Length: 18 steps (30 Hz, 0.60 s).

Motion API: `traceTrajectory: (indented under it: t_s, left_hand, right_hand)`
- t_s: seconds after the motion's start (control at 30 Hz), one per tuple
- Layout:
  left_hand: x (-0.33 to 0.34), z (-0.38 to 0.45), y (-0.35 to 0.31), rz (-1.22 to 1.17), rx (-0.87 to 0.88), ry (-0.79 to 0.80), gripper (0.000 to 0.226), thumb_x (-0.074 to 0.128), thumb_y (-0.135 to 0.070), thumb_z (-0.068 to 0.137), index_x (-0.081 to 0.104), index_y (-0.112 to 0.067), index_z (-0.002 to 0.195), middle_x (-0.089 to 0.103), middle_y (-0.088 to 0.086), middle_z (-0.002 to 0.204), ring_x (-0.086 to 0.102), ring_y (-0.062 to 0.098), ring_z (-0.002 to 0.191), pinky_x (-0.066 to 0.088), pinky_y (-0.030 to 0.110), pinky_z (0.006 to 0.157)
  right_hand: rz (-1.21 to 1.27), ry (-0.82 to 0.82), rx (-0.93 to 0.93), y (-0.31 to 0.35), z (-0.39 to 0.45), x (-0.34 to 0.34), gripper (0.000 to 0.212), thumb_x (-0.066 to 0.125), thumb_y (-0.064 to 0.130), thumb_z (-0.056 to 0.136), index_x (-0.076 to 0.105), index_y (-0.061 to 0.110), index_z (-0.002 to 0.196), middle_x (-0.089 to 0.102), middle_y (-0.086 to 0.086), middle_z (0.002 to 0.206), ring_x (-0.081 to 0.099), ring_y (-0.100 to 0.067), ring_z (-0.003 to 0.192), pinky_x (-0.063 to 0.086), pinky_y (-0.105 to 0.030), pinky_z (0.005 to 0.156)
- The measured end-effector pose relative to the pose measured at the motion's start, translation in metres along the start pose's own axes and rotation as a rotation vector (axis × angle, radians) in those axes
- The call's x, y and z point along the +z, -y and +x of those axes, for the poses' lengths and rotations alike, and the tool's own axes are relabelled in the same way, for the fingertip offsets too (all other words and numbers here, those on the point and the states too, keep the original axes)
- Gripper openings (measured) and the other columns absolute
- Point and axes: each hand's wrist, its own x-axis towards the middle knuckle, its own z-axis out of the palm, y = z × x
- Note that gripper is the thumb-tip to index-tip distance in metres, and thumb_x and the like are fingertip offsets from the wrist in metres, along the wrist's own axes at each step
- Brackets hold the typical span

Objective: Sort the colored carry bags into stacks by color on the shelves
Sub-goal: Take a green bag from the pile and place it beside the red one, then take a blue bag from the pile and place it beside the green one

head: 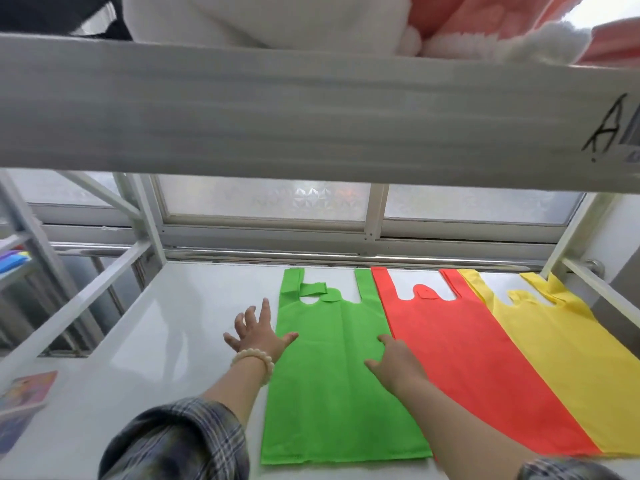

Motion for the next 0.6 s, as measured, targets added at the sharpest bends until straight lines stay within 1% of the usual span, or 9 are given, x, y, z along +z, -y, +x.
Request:
traceTrajectory:
  t_s: [0.07, 0.17, 0.23, 0.33, 0.43, 0.53, 0.6]
  left_hand:
    - [-0.012, -0.008, 0.006, -0.011, 0.016, -0.013, 0.094, 0.054, -0.062, 0.08, -0.001, -0.031, 0.149, 0.009, -0.002, 0.156, 0.006, 0.023, 0.145, 0.01, 0.055, 0.115]
    - [-0.033, -0.025, 0.025, -0.058, 0.036, -0.02, 0.092, 0.058, -0.057, 0.08, 0.004, -0.029, 0.149, 0.016, -0.002, 0.155, 0.015, 0.022, 0.144, 0.019, 0.051, 0.115]
    - [-0.05, -0.036, 0.048, -0.177, 0.031, -0.003, 0.09, 0.063, -0.051, 0.079, 0.012, -0.026, 0.149, 0.026, 0.002, 0.153, 0.025, 0.023, 0.141, 0.025, 0.046, 0.115]
    - [-0.08, -0.063, 0.096, -0.418, -0.022, 0.041, 0.086, 0.07, -0.038, 0.078, 0.021, -0.023, 0.147, 0.039, 0.005, 0.145, 0.038, 0.022, 0.133, 0.032, 0.039, 0.112]
    - [-0.109, -0.099, 0.155, -0.472, -0.126, 0.071, 0.084, 0.072, -0.031, 0.078, 0.024, -0.023, 0.146, 0.039, 0.005, 0.144, 0.042, 0.025, 0.13, 0.038, 0.036, 0.106]
    - [-0.138, -0.135, 0.22, -0.513, -0.221, 0.09, 0.086, 0.074, -0.029, 0.076, 0.024, -0.021, 0.146, 0.04, 0.008, 0.142, 0.044, 0.026, 0.128, 0.041, 0.034, 0.106]
    - [-0.159, -0.159, 0.265, -0.506, -0.269, 0.071, 0.088, 0.075, -0.032, 0.074, 0.025, -0.021, 0.146, 0.043, 0.007, 0.141, 0.047, 0.024, 0.125, 0.039, 0.031, 0.107]
  right_hand:
    - [-0.004, -0.004, -0.073, 0.02, -0.004, 0.004, 0.062, 0.058, 0.035, 0.091, 0.032, 0.017, 0.145, 0.04, -0.007, 0.144, 0.046, -0.024, 0.13, 0.04, -0.036, 0.107]
    - [0.035, 0.045, -0.203, 0.057, -0.013, 0.015, 0.065, 0.06, 0.034, 0.089, 0.032, 0.016, 0.145, 0.039, -0.007, 0.146, 0.043, -0.024, 0.133, 0.038, -0.036, 0.11]
    - [0.076, 0.095, -0.299, 0.085, -0.022, 0.024, 0.067, 0.063, 0.034, 0.088, 0.032, 0.016, 0.145, 0.04, -0.008, 0.146, 0.042, -0.024, 0.134, 0.037, -0.037, 0.111]
    - [0.08, 0.162, -0.417, 0.129, -0.039, 0.043, 0.069, 0.065, 0.036, 0.086, 0.034, 0.017, 0.144, 0.041, -0.009, 0.146, 0.045, -0.024, 0.131, 0.038, -0.037, 0.109]
    - [0.037, 0.237, -0.514, 0.171, -0.068, 0.066, 0.069, 0.065, 0.038, 0.084, 0.035, 0.018, 0.143, 0.042, -0.009, 0.143, 0.048, -0.024, 0.128, 0.04, -0.033, 0.106]
    - [-0.012, 0.293, -0.608, 0.212, -0.105, 0.095, 0.072, 0.066, 0.04, 0.083, 0.033, 0.019, 0.144, 0.042, -0.008, 0.143, 0.046, -0.023, 0.13, 0.039, -0.032, 0.107]
    - [-0.047, 0.331, -0.674, 0.242, -0.132, 0.116, 0.073, 0.065, 0.042, 0.083, 0.032, 0.019, 0.144, 0.043, -0.008, 0.143, 0.047, -0.023, 0.13, 0.039, -0.032, 0.107]
